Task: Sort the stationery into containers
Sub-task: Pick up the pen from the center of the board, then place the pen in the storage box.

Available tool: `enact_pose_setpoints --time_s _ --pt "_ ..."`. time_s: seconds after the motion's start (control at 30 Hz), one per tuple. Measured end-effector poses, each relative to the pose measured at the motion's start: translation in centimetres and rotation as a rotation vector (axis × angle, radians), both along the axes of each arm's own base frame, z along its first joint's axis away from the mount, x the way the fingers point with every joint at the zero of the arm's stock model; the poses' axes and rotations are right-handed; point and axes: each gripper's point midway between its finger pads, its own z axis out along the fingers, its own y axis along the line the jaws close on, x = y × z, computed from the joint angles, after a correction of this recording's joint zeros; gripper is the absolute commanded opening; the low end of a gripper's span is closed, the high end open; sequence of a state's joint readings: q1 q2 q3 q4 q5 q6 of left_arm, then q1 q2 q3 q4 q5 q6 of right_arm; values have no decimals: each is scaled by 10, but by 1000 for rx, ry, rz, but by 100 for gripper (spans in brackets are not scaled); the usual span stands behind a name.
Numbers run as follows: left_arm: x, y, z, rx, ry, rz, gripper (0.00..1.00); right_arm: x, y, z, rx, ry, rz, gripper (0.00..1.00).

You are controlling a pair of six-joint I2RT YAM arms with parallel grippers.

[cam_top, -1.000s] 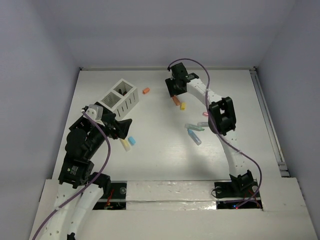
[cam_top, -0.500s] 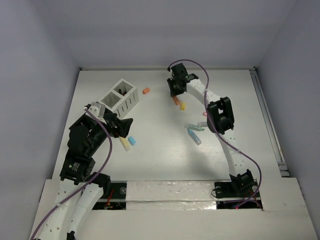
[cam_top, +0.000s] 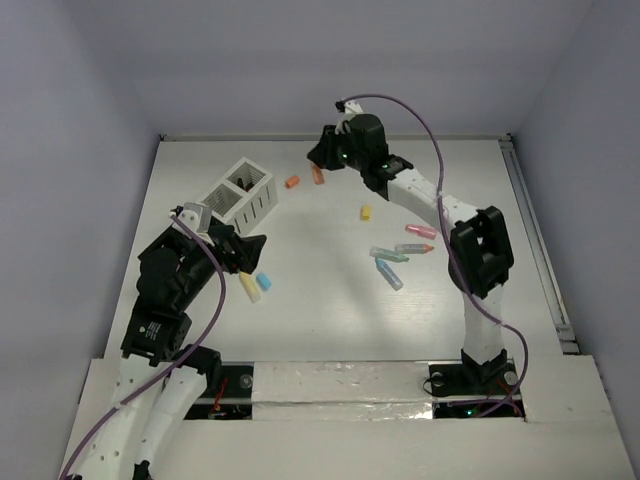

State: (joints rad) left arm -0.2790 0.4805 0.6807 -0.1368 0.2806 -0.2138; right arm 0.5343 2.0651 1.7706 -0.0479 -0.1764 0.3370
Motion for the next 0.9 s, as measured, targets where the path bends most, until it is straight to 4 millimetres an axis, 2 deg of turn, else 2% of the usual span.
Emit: enact_pose_setpoints --time_s 0.1,0.23,0.33,0.4,0.5,0.6,0.7,0.9 --pt "-1 -1 1 -1 -4 -5 78 -39 65 85 270 -143 153 17" --pt "-9 -3 18 -25 -67 -30 78 -100 136 115 466 -151 345 17" --pt "-19 -4 47 -54 -158 -54 78 -133 184 114 576 -118 481 17" --pt "-26 -4 69 -74 -224 -66 79 -139 208 102 622 -83 529 17" --pt "-37 -6 93 -96 -311 -93 82 -137 234 80 671 -33 575 17" --pt "-45 -8 100 -102 -347 -118 82 -136 256 67 697 -14 609 17" --pt "-50 -11 104 -107 -371 -142 83 -141 272 64 707 -17 631 17" --pt "-53 -14 99 -111 -386 -161 84 -185 306 75 711 -59 671 18"
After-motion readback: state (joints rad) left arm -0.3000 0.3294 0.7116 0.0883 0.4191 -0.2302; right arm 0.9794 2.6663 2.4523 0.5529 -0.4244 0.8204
